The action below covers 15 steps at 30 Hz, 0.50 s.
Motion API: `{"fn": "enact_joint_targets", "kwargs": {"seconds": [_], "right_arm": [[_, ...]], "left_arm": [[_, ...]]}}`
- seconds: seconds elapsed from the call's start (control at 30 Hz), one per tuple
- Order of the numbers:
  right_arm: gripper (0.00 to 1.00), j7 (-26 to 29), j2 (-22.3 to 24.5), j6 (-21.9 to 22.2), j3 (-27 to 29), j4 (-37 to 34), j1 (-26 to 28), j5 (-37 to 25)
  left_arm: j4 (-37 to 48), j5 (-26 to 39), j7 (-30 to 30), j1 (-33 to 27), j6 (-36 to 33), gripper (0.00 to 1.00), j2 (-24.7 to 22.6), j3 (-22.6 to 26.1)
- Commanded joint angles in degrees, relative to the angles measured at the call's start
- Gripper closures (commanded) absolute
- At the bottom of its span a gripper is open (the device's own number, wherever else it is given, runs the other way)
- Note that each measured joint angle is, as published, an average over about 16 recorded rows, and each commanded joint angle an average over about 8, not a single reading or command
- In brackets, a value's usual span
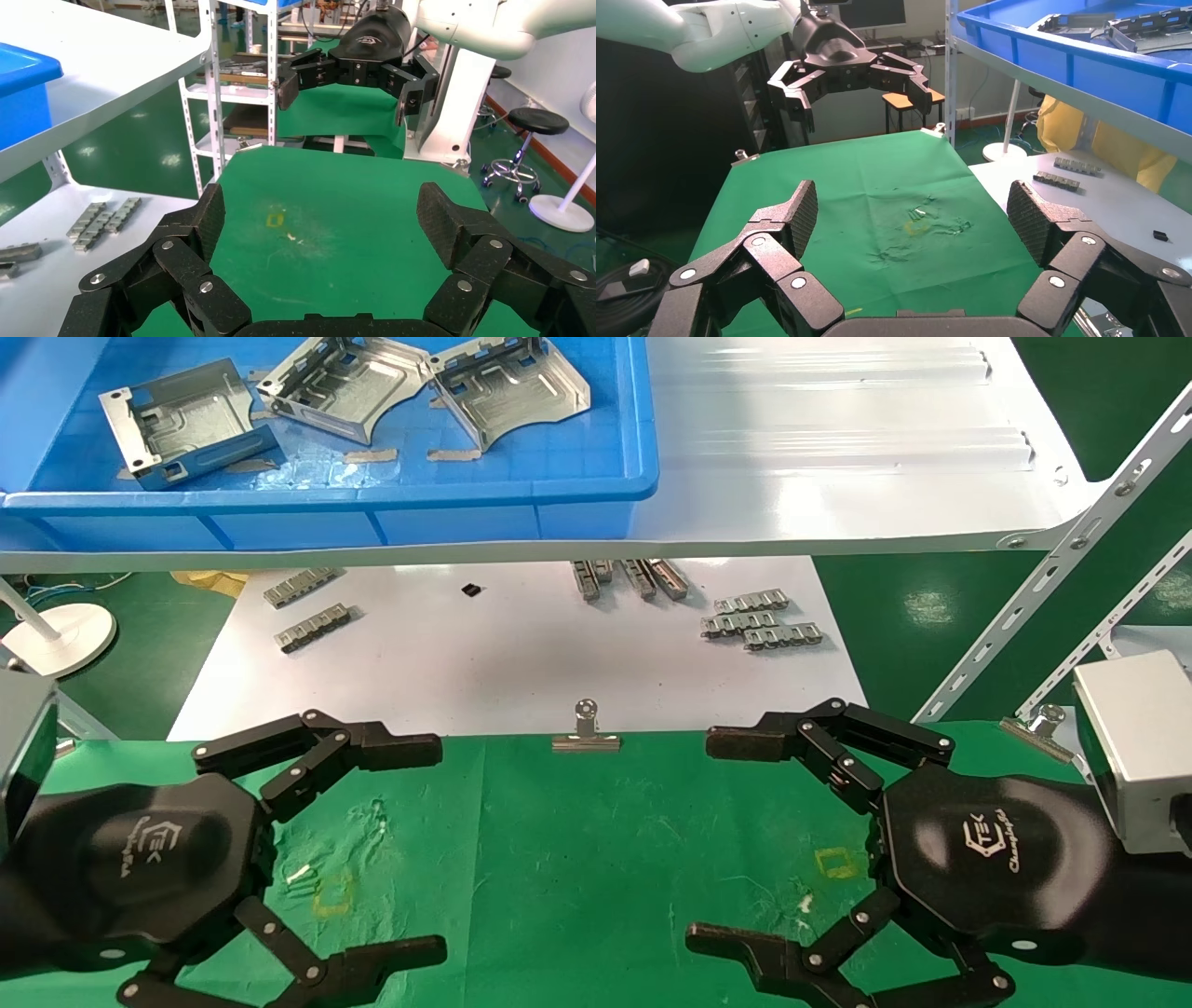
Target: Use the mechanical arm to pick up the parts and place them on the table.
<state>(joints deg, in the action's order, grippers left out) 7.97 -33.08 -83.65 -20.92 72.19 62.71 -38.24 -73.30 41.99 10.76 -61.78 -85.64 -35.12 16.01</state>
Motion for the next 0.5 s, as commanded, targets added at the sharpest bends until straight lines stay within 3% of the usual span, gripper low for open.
{"fn": "enact_joint_targets", "kwargs": {"seconds": [0.03,0.23,0.5], "right_arm": [[0.0,0.0,0.0,0.0,0.0,0.0,0.0,0.0],[0.03,0.0,0.0,0.0,0.0,0.0,0.0,0.0],[1.0,0.0,0.0,0.0,0.0,0.0,0.0,0.0]], "left_arm": [[0.0,0.0,0.0,0.0,0.0,0.0,0.0,0.0],[0.0,0.0,0.0,0.0,0.0,0.0,0.0,0.0],[0.0,0.0,0.0,0.0,0.0,0.0,0.0,0.0]]}}
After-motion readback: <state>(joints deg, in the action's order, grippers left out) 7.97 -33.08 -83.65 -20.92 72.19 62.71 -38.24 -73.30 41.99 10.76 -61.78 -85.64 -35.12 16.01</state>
